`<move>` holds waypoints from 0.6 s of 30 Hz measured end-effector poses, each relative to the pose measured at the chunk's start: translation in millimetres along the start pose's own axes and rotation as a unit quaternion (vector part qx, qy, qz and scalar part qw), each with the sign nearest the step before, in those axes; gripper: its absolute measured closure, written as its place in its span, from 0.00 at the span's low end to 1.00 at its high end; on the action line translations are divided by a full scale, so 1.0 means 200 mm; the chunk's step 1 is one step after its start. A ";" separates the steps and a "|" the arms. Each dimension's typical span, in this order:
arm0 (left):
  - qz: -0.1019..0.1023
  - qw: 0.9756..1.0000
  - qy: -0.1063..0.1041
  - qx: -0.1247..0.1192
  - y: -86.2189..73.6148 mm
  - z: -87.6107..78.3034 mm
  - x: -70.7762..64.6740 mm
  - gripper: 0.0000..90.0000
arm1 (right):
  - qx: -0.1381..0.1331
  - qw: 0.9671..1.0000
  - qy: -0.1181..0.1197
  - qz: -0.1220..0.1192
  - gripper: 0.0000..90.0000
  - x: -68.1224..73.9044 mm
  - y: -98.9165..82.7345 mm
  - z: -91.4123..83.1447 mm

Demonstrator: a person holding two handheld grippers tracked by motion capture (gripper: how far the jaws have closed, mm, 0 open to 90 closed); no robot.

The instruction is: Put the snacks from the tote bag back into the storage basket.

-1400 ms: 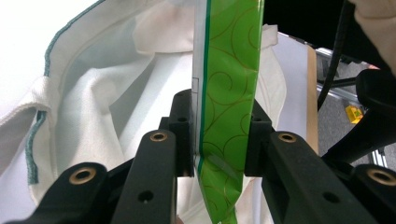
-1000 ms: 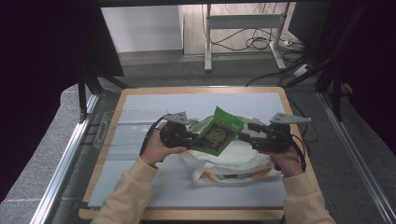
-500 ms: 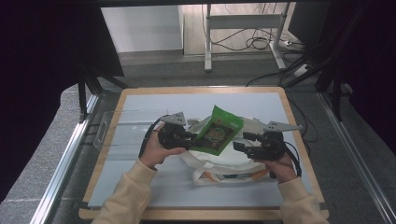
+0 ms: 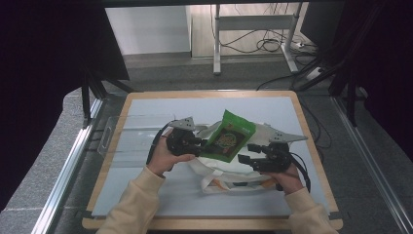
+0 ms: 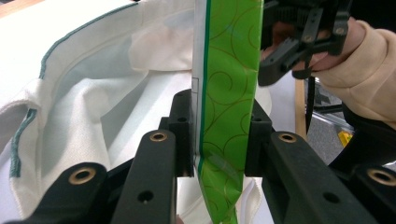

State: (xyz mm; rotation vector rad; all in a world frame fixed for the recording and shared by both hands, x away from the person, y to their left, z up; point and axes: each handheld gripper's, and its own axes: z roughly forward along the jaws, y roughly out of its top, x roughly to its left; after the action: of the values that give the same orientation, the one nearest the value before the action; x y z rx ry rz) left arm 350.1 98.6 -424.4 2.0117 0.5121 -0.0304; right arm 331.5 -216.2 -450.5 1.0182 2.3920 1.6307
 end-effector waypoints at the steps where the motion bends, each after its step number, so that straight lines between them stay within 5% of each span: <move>1: -0.001 1.000 -0.001 -0.001 0.00 0.00 0.00 0.80 | 0.000 1.000 0.003 -0.001 0.33 0.00 0.00 0.01; 18: 0.004 1.000 -0.019 -0.003 0.04 0.04 -0.03 0.79 | -0.022 0.999 0.045 -0.001 0.36 0.03 0.00 0.10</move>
State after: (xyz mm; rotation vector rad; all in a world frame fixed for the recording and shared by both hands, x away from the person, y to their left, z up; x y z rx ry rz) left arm 349.3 87.9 -420.4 2.0040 0.4790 -0.0613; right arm 335.8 -196.8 -457.0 0.9554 2.4001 1.7575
